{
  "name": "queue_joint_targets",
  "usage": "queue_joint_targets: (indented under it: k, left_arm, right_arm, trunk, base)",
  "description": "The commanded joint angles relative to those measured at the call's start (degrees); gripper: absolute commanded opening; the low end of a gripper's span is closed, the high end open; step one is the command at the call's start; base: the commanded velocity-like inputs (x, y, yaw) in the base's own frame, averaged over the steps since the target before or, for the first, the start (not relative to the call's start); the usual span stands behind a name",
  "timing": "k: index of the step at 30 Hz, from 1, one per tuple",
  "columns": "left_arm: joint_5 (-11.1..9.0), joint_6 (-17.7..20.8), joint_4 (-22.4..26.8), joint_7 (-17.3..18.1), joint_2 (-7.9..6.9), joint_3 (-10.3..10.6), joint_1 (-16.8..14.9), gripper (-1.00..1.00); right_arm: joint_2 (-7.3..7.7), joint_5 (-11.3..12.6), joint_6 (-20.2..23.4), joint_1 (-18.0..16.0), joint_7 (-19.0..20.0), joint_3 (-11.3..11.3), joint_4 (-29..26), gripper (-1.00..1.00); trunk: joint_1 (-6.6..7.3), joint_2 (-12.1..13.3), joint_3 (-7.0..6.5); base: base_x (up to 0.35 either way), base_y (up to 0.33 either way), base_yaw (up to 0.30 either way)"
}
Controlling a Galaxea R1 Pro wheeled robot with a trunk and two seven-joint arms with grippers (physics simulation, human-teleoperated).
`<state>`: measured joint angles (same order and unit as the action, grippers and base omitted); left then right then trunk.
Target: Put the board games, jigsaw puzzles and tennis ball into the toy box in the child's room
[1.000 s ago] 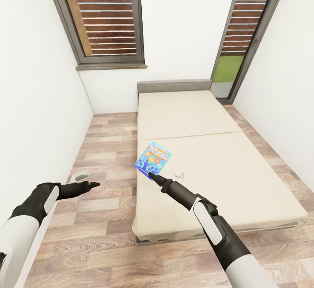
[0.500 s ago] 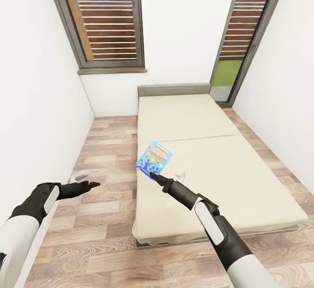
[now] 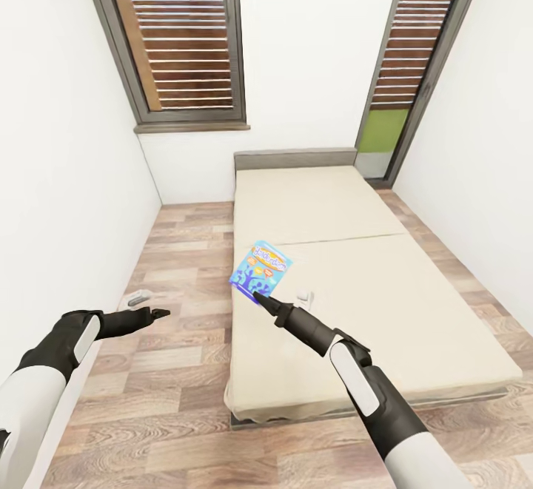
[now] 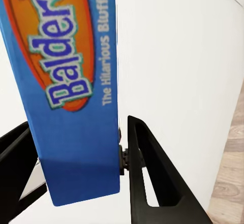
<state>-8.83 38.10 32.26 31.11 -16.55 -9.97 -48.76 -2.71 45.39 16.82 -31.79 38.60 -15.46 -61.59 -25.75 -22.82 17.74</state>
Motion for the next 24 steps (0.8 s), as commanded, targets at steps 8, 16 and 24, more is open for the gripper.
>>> queue_joint_targets:
  k: [8, 16, 24]
  left_arm:
    - [-0.2, 0.4, 0.1, -0.1, 0.10, -0.1, 0.0, 1.00]
    - [-0.2, 0.4, 0.1, -0.1, 0.09, -0.1, 0.0, 1.00]
    - [-0.2, 0.4, 0.1, -0.1, 0.06, -0.1, 0.0, 1.00]
  right_arm:
    - [-0.03, 0.6, 0.5, -0.1, 0.0, 0.0, 0.0, -1.00]
    - [-0.05, 0.6, 0.5, 0.0, 0.0, 0.0, 0.0, -1.00]
    - [-0.19, 0.6, 0.5, 0.0, -0.1, 0.0, 0.3, -1.00]
  trunk:
    - [-0.04, -0.1, -0.66]
    - [-0.04, -0.1, -1.42]
    - [-0.04, -0.1, -2.18]
  base:
    - [0.000, 0.000, 0.000]
    - [0.000, 0.000, 0.000]
    - [0.000, 0.000, 0.000]
